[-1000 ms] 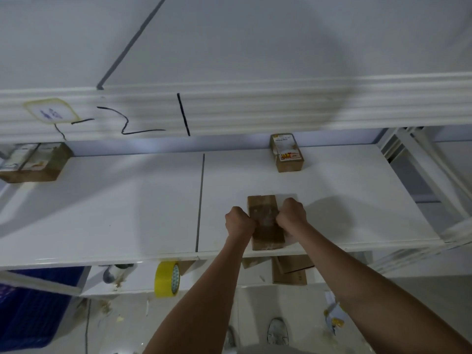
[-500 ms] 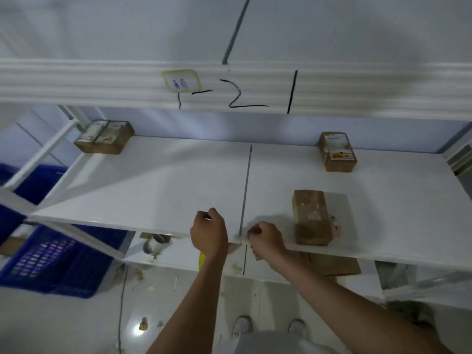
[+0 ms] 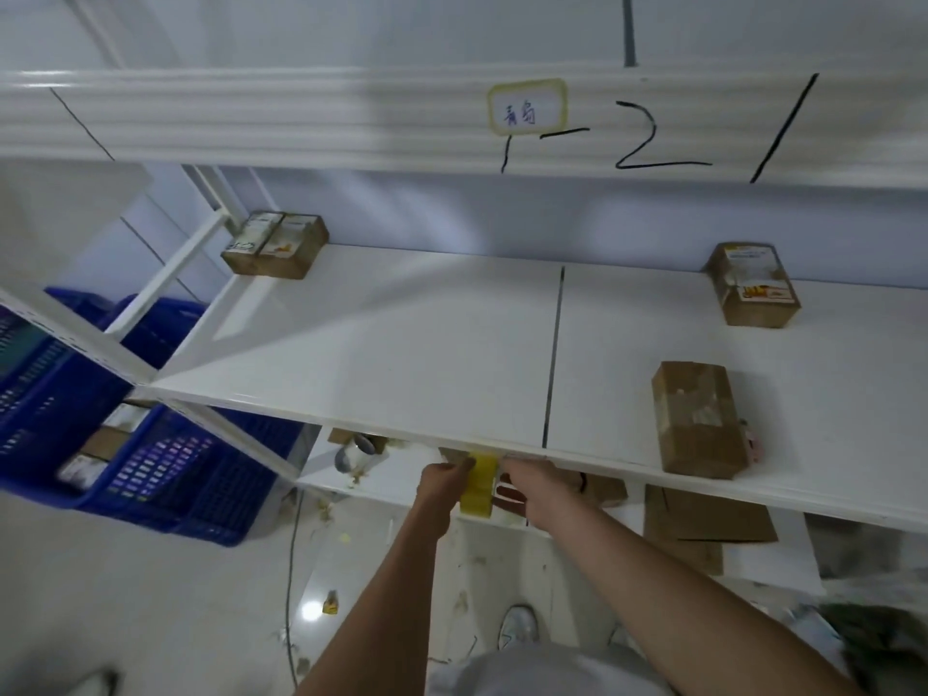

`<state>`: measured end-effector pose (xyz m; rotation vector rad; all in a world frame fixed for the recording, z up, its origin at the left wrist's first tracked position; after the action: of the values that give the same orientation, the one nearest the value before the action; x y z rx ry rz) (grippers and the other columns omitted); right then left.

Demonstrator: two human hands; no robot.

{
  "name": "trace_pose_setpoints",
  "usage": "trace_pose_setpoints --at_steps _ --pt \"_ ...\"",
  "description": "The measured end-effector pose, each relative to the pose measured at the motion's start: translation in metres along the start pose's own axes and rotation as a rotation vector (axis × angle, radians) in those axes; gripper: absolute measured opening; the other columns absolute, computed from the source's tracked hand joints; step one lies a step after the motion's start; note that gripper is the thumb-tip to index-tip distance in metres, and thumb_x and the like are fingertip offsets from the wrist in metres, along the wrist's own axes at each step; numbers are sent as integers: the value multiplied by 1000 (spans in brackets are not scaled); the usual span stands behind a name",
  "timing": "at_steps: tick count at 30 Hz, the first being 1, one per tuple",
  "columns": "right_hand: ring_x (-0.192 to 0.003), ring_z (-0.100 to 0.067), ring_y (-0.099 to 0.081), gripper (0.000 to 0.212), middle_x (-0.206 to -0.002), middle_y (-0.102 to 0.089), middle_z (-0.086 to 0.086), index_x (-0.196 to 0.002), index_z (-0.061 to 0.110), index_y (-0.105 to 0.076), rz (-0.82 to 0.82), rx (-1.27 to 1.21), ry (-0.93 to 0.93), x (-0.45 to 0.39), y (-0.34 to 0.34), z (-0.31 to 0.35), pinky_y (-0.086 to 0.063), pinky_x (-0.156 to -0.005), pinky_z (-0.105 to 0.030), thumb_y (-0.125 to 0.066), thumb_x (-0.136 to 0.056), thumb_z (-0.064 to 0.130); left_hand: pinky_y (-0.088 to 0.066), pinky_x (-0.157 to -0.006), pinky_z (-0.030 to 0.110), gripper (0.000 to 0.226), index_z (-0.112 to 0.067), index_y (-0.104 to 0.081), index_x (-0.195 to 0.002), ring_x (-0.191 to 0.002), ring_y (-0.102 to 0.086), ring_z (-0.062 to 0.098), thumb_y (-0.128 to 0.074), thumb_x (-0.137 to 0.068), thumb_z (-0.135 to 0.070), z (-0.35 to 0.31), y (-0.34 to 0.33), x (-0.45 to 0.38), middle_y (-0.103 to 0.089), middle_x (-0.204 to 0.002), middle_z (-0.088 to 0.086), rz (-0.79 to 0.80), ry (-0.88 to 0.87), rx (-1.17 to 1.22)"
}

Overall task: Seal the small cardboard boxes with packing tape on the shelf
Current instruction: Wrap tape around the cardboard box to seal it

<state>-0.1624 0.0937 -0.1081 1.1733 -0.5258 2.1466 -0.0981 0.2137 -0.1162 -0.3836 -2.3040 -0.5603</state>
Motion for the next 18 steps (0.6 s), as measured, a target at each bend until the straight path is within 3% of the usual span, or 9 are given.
trace_pose_setpoints --at_steps 3,6,12,18 --pt "-95 -30 -70 28 -112 -69 -14 -119 10 -64 10 -10 -35 -6 -11 -3 -62 -63 -37 -67 -94 20 -49 -77 32 29 3 -69 -107 -81 -63 23 -68 -94 -24 0 0 -2 -67 -95 11 65 -29 -48" --pt "-95 -30 -70 36 -112 -69 -13 -119 11 -62 19 -47 -60 -8 -17 -3 -61 -63 -36 -72 -91 30 -59 -80 36 35 7 -69 -111 -85 -70 28 -70 -93 -23 0 0 0 -72 -97 15 135 -2 -39" --pt "-97 -22 -69 37 -111 -71 -8 -117 14 -66 -24 -128 -40 -12 -15 -8 -59 -65 -33 -80 -84 23 -57 -70 29 40 0 -68 -114 -83 -68 24 -75 -89 -30 -3 15 -1 -70 -94 11 193 33 -71" --pt "-84 -13 -59 42 -109 -67 -1 -116 14 -64 -28 -107 6 -8 -15 1 -45 -60 -29 -82 -81 28 -57 -88 39 41 -5 -65 -118 -95 -68 27 -73 -89 -33 -4 18 1 -69 -106 13 221 32 -43"
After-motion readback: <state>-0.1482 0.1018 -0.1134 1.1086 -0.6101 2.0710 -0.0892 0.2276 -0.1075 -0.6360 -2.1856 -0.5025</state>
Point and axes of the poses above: each hand's wrist, its own x-axis away from the middle knuckle, its own y-axis out of the back of the hand, z = x × y, the point moved 2 cm from there along -x, towards the middle knuckle
